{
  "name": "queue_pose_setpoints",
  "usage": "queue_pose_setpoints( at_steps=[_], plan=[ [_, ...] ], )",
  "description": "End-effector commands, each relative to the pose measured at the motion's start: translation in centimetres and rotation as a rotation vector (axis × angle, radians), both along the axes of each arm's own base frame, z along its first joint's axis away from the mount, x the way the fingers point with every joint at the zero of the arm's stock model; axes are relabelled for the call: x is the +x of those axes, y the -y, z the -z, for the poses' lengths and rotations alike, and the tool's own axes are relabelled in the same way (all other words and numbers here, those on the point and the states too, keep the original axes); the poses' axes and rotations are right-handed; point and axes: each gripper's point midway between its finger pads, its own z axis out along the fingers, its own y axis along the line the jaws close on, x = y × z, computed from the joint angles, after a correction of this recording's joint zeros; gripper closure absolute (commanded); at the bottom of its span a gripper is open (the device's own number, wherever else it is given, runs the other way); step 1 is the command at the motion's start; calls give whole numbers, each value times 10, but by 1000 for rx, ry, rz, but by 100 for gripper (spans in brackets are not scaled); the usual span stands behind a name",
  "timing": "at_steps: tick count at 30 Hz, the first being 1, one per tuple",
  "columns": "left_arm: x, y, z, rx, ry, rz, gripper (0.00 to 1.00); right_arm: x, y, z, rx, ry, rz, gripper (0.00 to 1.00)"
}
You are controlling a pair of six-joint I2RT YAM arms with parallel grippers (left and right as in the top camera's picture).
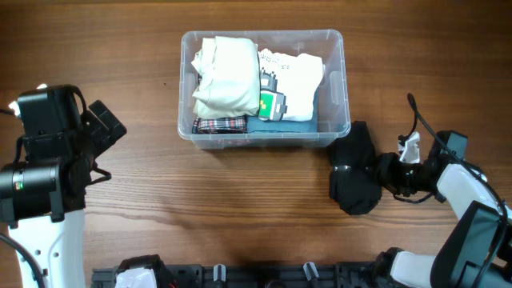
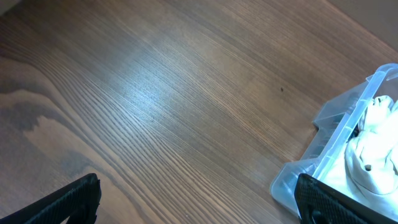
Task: Pack container
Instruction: 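Grasp the black taped bundle with the right gripper and lift, then place the black bundle in the box's right side and press down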
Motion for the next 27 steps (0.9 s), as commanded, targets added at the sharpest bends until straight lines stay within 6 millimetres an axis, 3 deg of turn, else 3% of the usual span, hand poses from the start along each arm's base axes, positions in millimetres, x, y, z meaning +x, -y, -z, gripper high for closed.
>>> queue_pose_setpoints(
  at_steps=[1, 5, 11, 14, 17, 20, 22, 24, 27],
  plan=[
    [-1, -3, -1, -3, 8, -27, 0, 12, -13, -28, 76, 123, -36, 69],
    [-1, -3, -1, -3, 8, -27, 0, 28, -13, -107, 70, 293, -1, 95],
    [-1, -3, -1, -3, 8, -27, 0, 26, -14, -223, -4, 571, 76, 96],
    [-1, -3, -1, -3, 8, -27, 0, 27, -21, -268, 8, 727, 57, 96],
    [-1, -3, -1, -3, 8, -27, 0, 32, -30, -298, 89, 833, 20, 96],
    [-1, -3, -1, -3, 8, -27, 0, 47, -47, -315, 178, 881, -33, 96],
    [-1, -3, -1, -3, 8, -27, 0, 65, -62, -315, 220, 877, -55, 96],
    [-1, -3, -1, -3, 8, -27, 0, 83, -77, -306, 235, 847, -59, 96],
    [-1, -3, -1, -3, 8, -27, 0, 132, -115, -260, 223, 751, -40, 96]
  ],
)
